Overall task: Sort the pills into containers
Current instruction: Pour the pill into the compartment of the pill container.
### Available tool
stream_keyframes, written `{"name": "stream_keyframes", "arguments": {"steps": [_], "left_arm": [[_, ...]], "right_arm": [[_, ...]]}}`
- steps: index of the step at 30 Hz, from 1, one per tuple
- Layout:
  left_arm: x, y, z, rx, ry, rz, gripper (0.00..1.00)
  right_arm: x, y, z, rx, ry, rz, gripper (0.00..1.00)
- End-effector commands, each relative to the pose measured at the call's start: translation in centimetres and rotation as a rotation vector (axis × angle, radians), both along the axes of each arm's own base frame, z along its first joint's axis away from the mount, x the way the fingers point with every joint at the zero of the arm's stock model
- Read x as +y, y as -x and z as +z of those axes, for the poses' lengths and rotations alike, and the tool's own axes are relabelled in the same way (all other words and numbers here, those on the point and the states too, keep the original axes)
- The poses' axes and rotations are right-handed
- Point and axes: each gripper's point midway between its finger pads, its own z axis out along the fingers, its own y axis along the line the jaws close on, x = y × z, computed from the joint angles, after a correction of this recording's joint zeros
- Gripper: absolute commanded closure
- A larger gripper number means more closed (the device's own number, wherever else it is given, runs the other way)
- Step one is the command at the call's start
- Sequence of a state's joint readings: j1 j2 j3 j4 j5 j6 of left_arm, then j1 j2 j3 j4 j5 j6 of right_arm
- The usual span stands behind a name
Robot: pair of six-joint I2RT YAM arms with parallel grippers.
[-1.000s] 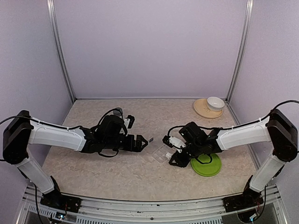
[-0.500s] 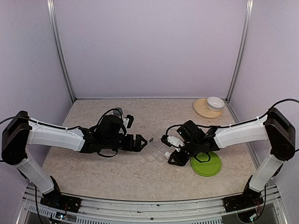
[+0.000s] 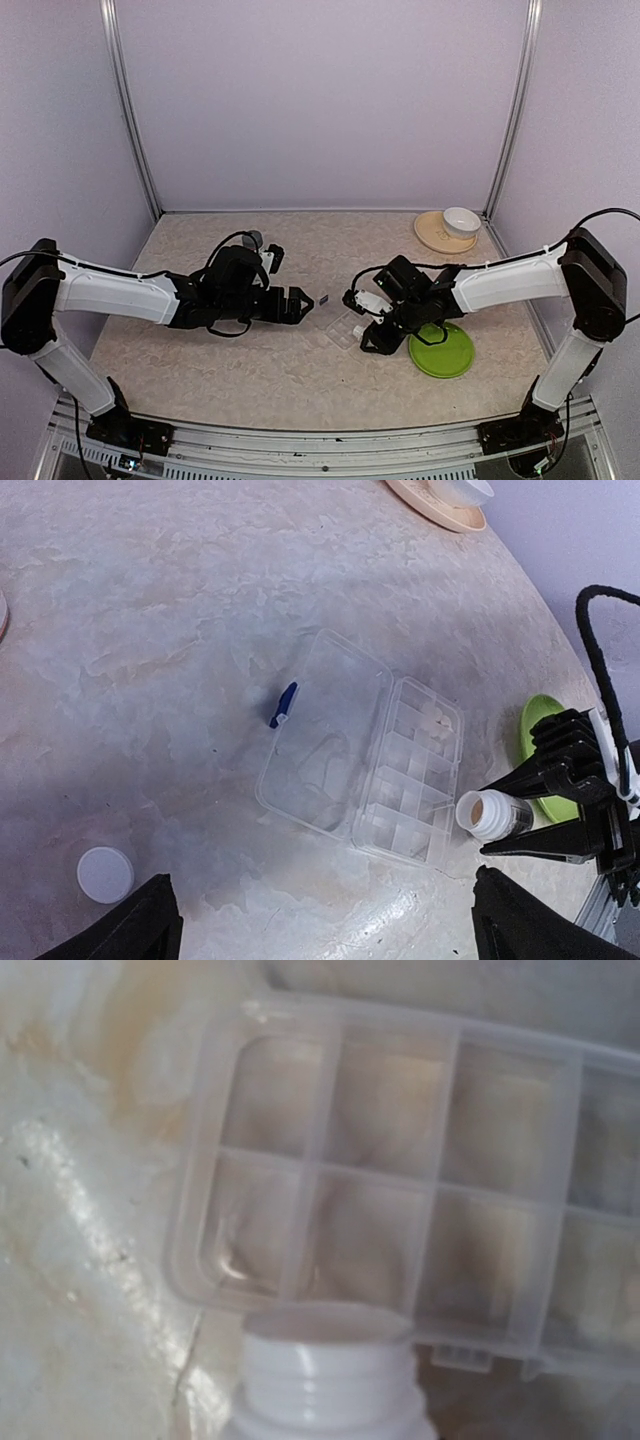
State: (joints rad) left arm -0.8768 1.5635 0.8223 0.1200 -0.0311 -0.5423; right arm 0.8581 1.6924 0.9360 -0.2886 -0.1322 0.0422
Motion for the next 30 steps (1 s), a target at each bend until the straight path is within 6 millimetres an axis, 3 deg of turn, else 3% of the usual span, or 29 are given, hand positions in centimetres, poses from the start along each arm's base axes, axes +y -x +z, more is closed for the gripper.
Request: {"name": "stream_keyframes", "arguments": {"steps": [1,30], "left_arm": [[0.23,0.24,0.70,-0.015,0.011,0.005,0.01],[0.75,0.20,0.73,-0.021,0.018,0.024,0.01]], "right_arm": [[-0.05,-0.29,0.11,-0.007,0.027,-0.002,0.85],[0.62,0.09,-0.50,-0.003,0.089,0.025,0.84]]}}
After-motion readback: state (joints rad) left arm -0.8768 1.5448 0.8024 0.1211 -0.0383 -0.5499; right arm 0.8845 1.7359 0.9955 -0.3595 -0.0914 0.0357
